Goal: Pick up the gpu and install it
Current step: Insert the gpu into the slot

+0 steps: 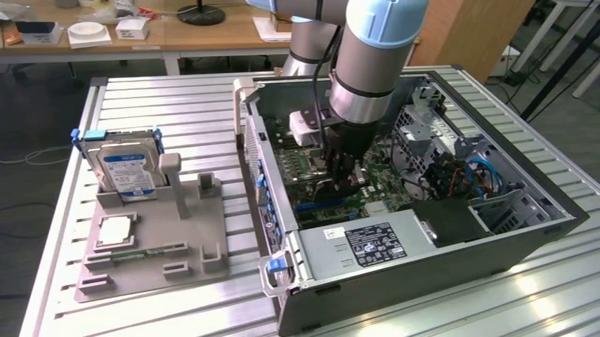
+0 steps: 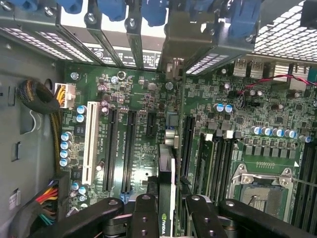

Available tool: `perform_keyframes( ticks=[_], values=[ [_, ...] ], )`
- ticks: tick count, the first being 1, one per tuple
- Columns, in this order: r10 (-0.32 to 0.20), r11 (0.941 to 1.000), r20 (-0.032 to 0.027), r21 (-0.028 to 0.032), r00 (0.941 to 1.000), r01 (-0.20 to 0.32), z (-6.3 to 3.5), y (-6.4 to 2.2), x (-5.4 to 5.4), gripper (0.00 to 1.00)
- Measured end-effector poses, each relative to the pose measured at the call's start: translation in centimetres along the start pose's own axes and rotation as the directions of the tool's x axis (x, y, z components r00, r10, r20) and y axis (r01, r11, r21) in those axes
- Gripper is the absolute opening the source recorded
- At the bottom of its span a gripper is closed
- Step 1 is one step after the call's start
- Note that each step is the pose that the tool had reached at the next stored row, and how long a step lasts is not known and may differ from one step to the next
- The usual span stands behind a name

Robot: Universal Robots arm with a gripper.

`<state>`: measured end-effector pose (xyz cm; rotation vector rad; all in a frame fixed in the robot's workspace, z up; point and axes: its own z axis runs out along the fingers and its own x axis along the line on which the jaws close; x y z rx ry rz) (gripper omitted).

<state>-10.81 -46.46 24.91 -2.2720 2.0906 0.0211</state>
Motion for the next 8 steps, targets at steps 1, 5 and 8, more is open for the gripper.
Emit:
perform_keyframes(
  ticks=[1,5,8],
  values=[
    [0.0,1.0,0.0,0.0001,1.0,0.0,0.01,-0.01,-0.01,0.26],
    [-0.001,1.0,-0.0003,0.0016,1.0,0.001,0.03,-0.03,-0.01,0.26],
    [-0.001,1.0,-0.0004,0.0027,1.0,0.001,0.05,-0.05,-0.01,0.26]
  ],
)
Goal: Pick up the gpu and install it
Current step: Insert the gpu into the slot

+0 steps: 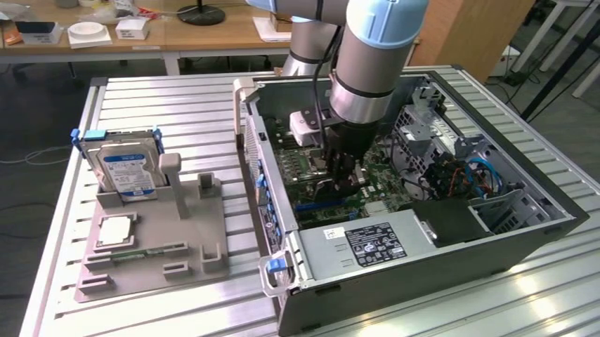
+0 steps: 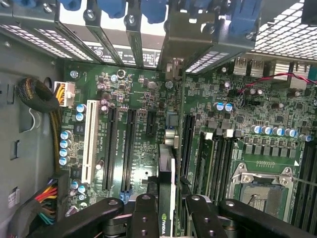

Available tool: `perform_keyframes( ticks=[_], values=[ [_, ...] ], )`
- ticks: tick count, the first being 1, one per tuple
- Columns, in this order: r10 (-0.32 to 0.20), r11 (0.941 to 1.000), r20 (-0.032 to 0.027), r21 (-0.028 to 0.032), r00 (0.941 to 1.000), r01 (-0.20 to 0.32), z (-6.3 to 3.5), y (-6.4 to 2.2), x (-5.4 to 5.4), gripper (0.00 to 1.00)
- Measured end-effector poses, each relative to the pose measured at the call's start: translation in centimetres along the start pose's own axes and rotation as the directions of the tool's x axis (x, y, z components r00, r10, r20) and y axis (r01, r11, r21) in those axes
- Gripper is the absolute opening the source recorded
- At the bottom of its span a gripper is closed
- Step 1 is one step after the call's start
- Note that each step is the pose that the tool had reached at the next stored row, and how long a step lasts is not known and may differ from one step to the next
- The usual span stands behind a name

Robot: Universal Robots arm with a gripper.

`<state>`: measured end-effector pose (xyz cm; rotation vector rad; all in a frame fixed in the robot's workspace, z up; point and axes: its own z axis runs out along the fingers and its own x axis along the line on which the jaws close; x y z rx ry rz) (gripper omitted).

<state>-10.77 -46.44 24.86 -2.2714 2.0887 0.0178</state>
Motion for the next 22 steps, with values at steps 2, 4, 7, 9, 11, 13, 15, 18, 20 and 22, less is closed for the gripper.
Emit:
perform_keyframes(
  ticks=[2,4,7,9,11,13,15,18,20,22],
  values=[
    [0.0,1.0,0.0001,0.0011,1.0,0.0,0.02,0.02,0.0,0.26],
    [0.0,1.0,0.0,0.002,1.0,0.0,0.03,0.13,-0.01,0.26],
    [0.001,1.0,-0.0001,0.0044,1.0,-0.001,0.05,0.33,-0.03,0.26],
    [0.002,1.0,-0.0003,0.0047,1.0,-0.002,0.1,0.33,-0.02,0.26],
    [0.01,0.9999,-0.0008,0.0049,1.0,-0.01,0.14,0.34,-0.02,0.26],
    [0.016,0.9999,-0.0008,0.0053,0.9999,-0.016,0.2,0.33,-0.02,0.26],
    [0.022,0.9997,-0.0008,0.0059,0.9998,-0.022,0.29,0.33,-0.01,0.26],
    [0.027,0.9996,-0.0014,0.0061,0.9996,-0.027,0.36,0.32,-0.01,0.26],
    [0.027,0.9996,-0.0018,0.0061,0.9996,-0.027,0.38,0.31,-0.01,0.26],
    [0.027,0.9996,-0.0024,0.0061,0.9996,-0.027,0.4,0.31,0.0,0.26]
  ],
)
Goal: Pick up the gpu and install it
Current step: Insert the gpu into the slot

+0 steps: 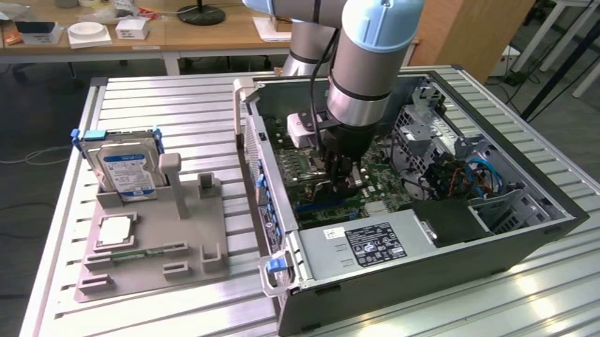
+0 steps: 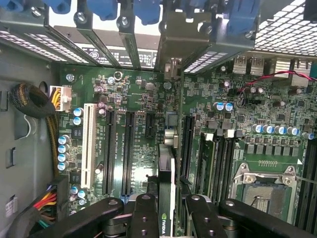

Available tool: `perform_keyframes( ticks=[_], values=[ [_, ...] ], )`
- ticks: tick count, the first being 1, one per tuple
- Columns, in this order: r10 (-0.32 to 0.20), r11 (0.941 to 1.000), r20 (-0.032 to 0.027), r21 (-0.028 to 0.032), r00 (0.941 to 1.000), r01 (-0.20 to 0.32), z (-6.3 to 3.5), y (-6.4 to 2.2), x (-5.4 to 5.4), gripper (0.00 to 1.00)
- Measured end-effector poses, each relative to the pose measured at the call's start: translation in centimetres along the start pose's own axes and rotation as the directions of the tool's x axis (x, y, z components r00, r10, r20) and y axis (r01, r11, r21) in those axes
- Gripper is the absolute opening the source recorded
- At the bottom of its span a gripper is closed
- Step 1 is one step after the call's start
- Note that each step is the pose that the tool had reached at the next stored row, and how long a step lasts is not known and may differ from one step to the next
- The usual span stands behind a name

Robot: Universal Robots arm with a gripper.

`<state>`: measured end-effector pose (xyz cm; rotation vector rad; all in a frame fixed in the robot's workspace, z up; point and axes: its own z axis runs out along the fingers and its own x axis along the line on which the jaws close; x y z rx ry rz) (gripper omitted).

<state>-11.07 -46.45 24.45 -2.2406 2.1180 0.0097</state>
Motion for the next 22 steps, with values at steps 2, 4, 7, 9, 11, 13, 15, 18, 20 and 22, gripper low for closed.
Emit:
perform_keyframes(
  ticks=[2,4,7,9,11,13,15,18,20,22],
  values=[
    [0.0,1.0,-0.0003,0.0001,1.0,0.0,0.02,0.0,0.05,0.26],
    [0.0,1.0,-0.0006,0.0001,1.0,0.0,0.01,0.01,0.12,0.26],
    [0.001,1.0,-0.0009,0.0,1.0,-0.001,0.01,0.01,0.19,0.26],
    [0.002,1.0,-0.001,0.0001,1.0,-0.002,0.01,-0.01,0.21,0.26],
    [0.002,1.0,-0.002,0.0,1.0,-0.002,0.01,-0.01,0.21,0.26],
    [0.003,1.0,-0.0028,0.0001,1.0,-0.003,-0.03,-0.01,0.18,0.26],
    [0.003,1.0,-0.0038,0.0,1.0,-0.003,-0.15,-0.02,0.15,0.26],
    [0.003,1.0,-0.0051,0.0,1.0,-0.003,-0.27,-0.02,0.1,0.26],
    [0.005,1.0,-0.0062,-0.0001,1.0,-0.005,-0.41,-0.03,0.05,0.26],
    [0.009,1.0,-0.0064,0.0,0.9999,-0.009,-0.49,-0.01,0.0,0.26]
  ],
)
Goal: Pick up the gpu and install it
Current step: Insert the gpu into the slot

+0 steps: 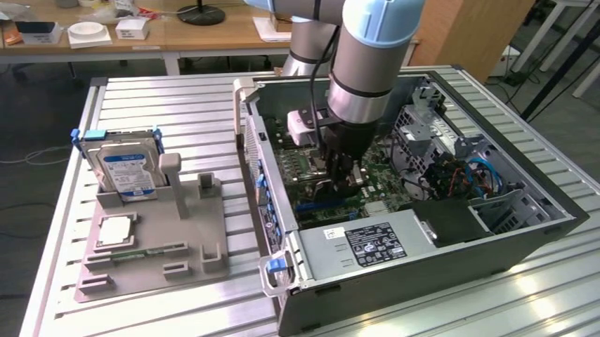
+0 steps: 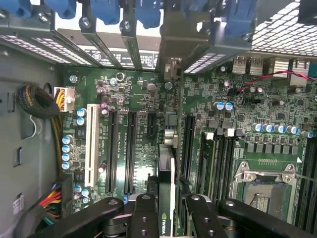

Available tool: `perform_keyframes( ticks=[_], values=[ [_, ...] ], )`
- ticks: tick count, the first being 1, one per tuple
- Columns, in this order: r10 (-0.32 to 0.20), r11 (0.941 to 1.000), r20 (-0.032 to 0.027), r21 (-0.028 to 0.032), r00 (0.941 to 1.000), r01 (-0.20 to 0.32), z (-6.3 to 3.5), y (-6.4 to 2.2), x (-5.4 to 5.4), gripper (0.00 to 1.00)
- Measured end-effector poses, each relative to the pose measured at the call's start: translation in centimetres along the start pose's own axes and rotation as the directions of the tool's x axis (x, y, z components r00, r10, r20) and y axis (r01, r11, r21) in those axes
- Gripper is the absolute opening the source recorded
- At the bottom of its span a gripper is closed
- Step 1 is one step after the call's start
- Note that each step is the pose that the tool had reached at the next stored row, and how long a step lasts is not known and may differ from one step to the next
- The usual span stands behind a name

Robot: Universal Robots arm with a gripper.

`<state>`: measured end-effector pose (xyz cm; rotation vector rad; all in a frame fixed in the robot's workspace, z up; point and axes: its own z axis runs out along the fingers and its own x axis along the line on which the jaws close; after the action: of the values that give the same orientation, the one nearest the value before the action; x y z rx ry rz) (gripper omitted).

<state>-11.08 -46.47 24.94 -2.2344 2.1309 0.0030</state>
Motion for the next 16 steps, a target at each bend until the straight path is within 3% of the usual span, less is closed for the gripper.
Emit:
perform_keyframes(
  ticks=[7,12,16],
  values=[
    [0.005,1.0,-0.0001,0.0004,1.0,-0.005,-0.07,0.03,-0.03,0.26],
    [0.049,0.9988,-0.0018,0.0019,0.9988,-0.049,-0.08,0.04,-0.03,0.26],
    [0.049,0.9988,-0.0017,0.0045,0.9988,-0.049,0.06,0.11,-0.04,0.26]
  ],
)
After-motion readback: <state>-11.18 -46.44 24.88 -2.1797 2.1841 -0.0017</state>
